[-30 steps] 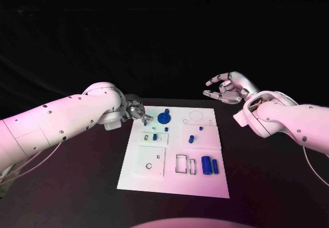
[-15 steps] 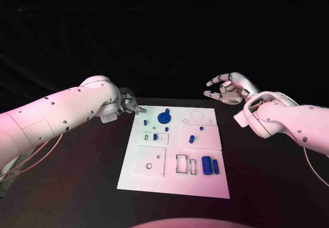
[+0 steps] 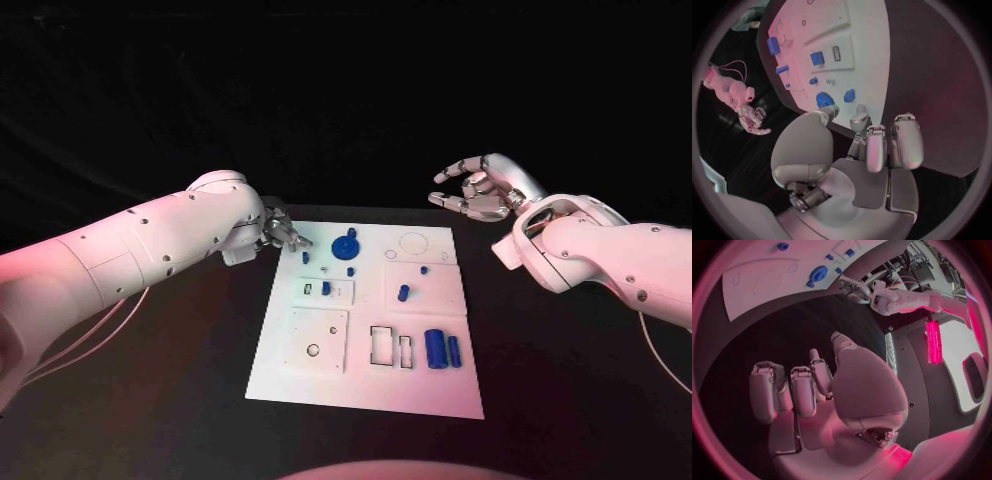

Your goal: Assemble the parts on the task board

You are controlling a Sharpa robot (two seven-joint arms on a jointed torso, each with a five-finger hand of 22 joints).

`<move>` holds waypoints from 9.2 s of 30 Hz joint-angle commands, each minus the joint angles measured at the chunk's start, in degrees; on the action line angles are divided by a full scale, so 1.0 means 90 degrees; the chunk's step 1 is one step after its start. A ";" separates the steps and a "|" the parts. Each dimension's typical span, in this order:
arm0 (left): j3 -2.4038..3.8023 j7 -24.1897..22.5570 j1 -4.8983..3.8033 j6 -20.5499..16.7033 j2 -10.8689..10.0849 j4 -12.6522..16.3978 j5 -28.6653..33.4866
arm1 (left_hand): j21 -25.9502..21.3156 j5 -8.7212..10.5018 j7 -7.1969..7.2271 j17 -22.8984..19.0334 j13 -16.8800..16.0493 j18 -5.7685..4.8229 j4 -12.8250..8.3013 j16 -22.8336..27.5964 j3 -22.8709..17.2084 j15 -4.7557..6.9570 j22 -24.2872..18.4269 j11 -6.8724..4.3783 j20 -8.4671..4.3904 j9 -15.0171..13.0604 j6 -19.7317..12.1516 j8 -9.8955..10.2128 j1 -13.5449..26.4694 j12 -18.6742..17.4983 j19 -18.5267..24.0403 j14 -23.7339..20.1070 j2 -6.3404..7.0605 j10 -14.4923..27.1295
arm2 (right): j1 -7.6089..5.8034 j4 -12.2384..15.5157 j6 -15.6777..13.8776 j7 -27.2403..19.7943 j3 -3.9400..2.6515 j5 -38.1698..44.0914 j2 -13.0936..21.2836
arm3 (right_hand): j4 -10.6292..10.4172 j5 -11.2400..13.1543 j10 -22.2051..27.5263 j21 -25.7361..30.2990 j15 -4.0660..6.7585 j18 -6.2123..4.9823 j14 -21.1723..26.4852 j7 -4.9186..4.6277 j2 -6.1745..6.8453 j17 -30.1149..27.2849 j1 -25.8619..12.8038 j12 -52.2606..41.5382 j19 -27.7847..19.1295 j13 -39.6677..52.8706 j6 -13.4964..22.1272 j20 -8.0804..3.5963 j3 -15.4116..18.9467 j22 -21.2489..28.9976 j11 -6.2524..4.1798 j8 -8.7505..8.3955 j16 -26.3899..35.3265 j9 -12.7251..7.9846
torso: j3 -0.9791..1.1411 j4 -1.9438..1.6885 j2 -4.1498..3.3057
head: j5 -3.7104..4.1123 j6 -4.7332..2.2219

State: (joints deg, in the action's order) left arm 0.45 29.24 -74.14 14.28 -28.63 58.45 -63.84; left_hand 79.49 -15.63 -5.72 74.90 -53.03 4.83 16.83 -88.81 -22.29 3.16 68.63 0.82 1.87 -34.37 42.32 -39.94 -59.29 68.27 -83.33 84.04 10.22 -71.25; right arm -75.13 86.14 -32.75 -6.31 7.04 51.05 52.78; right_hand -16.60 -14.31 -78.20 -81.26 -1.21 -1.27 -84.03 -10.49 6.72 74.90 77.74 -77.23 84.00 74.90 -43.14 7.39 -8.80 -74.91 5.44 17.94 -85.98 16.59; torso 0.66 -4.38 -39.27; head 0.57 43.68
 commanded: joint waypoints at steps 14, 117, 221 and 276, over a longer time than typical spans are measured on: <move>-0.0041 -0.0114 0.0082 0.0323 0.0211 -0.0225 0.0298 | 0.0032 -0.0007 0.0033 0.1296 -0.0024 -0.0084 -0.0018 0.0004 0.0081 -0.0027 0.0029 0.0013 0.0061 0.0025 0.0122 -0.0016 -0.0011 0.0046 0.0001 0.0566 -0.0096 -0.0026 | 0.0006 -0.0005 0.0072 -0.0044 0.0000 0.0025 -0.0042 | 0.0008 -0.0053 0.0007 0.0032 0.0030 -0.0123 -0.0394 0.0026 -0.0011 0.0592 -0.0076 0.0017 0.0048 0.0022 -0.0013 -0.0048 0.0030 -0.1018 -0.0016 0.0029 0.0033 -0.0013 | -0.0007 -0.0011 0.0002 | 0.0034 0.0083; -0.0208 -0.0704 0.0464 -0.0222 -0.1040 0.1879 -0.0045 | 0.0112 -0.0525 0.0214 0.1255 -0.0121 -0.0104 -0.1729 0.0017 -0.3286 0.0130 0.0204 -0.0180 -0.0042 -0.0251 0.0373 -0.0874 -0.0912 0.0175 -0.0022 0.0561 0.0015 -0.0342 | 0.0092 -0.0055 0.0086 -0.0042 0.0015 0.0024 -0.0005 | 0.0012 -0.0116 -0.0006 0.0053 0.0034 -0.0128 -0.0393 0.0030 -0.0028 0.0584 -0.0089 0.0007 0.0040 0.0030 -0.0018 -0.0051 0.0017 -0.1007 -0.0020 0.0045 0.0039 -0.0019 | 0.0000 -0.0075 0.0083 | -0.0046 0.0221; -0.0225 -0.0234 0.0515 0.0012 -0.0735 0.1600 -0.0020 | 0.0137 -0.0644 0.0414 0.1404 -0.0094 -0.0125 -0.0928 -0.0037 -0.1678 0.0251 0.0311 -0.0325 -0.0125 -0.0003 0.0827 -0.0597 -0.0154 0.0094 -0.0060 0.0595 0.0195 -0.0537 | 0.0113 -0.0070 0.0056 -0.0087 0.0016 0.0019 -0.0003 | 0.0012 -0.0132 0.0004 0.0082 0.0037 -0.0135 -0.0392 0.0031 -0.0029 0.0574 -0.0103 0.0019 0.0028 0.0012 -0.0015 -0.0054 0.0009 -0.0992 -0.0022 0.0058 0.0046 -0.0029 | 0.0003 -0.0059 0.0079 | -0.0004 0.0271; -0.0136 -0.3590 0.0627 -0.3062 -0.0935 0.1870 -0.0044 | -0.3747 0.0140 -0.0453 -0.3881 0.3434 0.0628 -0.0623 0.3165 -0.0489 -0.0518 -0.4444 0.0558 0.0517 0.1155 -0.0312 0.0902 -0.2544 -0.3369 0.2364 -0.2395 0.0322 0.2442 | 0.0125 -0.0054 0.0042 -0.0108 0.0016 0.0013 0.0045 | 0.0005 -0.0131 0.0034 0.0143 0.0036 -0.0150 -0.0383 0.0028 -0.0030 0.0539 -0.0135 0.0051 -0.0006 -0.0024 0.0004 -0.0055 0.0016 -0.0955 -0.0019 0.0056 0.0064 -0.0038 | -0.0002 -0.0062 0.0077 | 0.0136 0.0115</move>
State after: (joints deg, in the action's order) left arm -0.76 6.74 -68.63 -7.75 -37.42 75.12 -58.66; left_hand 45.99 -14.55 -9.91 40.13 -22.56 9.31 11.35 -60.50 -26.24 -1.44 28.71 5.66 6.09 -24.26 39.03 -32.01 -81.73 38.34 -61.93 62.84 12.95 -49.64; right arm -74.06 85.55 -32.73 -6.71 7.19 50.93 53.24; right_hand -16.60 -15.20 -78.20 -80.37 -1.21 -2.15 -84.02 -10.49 6.49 74.95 77.05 -76.99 84.00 74.76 -43.14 7.39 -8.80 -74.90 5.44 18.16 -85.76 16.30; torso 0.66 -5.06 -38.49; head 1.80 44.84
